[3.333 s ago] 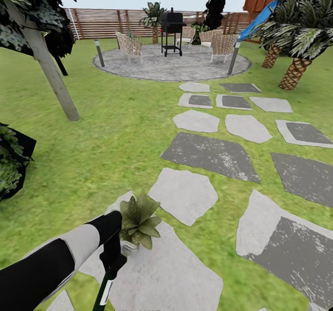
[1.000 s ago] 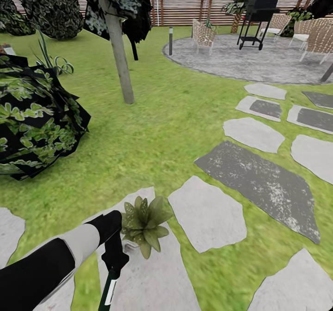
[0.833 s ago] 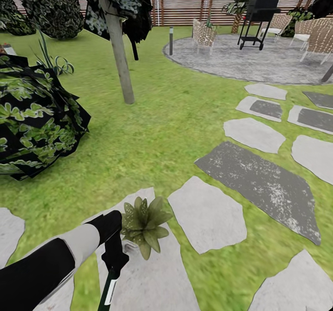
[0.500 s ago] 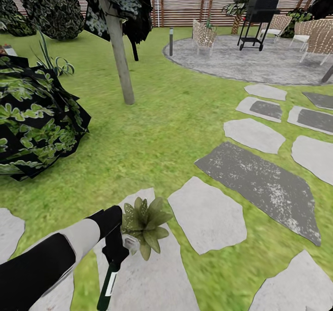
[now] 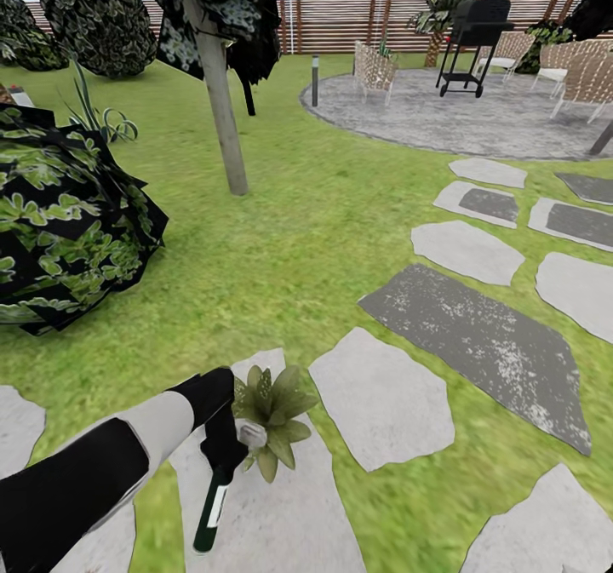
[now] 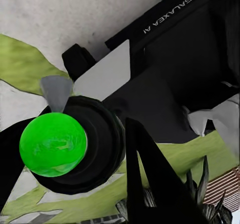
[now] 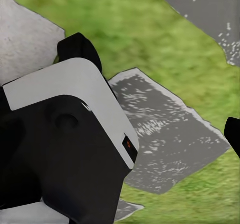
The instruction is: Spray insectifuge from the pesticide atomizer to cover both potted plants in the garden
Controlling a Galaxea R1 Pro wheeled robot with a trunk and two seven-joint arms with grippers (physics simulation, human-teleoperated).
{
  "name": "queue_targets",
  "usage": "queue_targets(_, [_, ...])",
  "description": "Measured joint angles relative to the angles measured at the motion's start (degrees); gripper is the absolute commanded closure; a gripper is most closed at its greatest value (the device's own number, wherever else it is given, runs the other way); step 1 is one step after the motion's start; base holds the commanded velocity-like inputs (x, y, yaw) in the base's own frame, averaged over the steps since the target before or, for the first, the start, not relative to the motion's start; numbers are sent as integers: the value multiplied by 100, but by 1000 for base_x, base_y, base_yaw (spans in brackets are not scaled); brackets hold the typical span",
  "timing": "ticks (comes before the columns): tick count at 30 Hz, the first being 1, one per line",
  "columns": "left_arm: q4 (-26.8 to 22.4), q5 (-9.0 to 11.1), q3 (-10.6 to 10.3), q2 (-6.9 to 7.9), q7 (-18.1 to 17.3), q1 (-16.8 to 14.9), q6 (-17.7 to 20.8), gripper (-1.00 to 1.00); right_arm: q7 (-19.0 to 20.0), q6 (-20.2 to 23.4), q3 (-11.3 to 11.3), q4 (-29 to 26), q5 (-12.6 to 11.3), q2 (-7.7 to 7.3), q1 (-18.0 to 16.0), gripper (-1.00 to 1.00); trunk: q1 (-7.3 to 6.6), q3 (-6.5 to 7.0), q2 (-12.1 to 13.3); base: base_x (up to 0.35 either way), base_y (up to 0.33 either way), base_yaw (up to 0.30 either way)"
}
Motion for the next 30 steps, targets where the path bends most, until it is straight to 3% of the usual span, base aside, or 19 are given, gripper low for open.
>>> queue_targets(7, [-5,-14,-25,-103,1,-30,-8,100,-5,0,0,0,1,0,-2,-100,0,10,0,0,-12,0])
queue_targets(13, [20,-17,-48,-90,10,44,-7,100,-7,1,-3,-1,-1,0,-1,-100,0,10,0,0,-64,0])
queue_targets(20, [23,-14,-103,-81,18,337,-7,100,-7,0,-5,0,1,0,-2,-100,0,10,0,0,-7,0])
queue_targets(30, [28,-18,-110,-78,11,271,-10,100,1,0,-6,-2,-1,-1,-2,-100,0,19,0,0,0,-53])
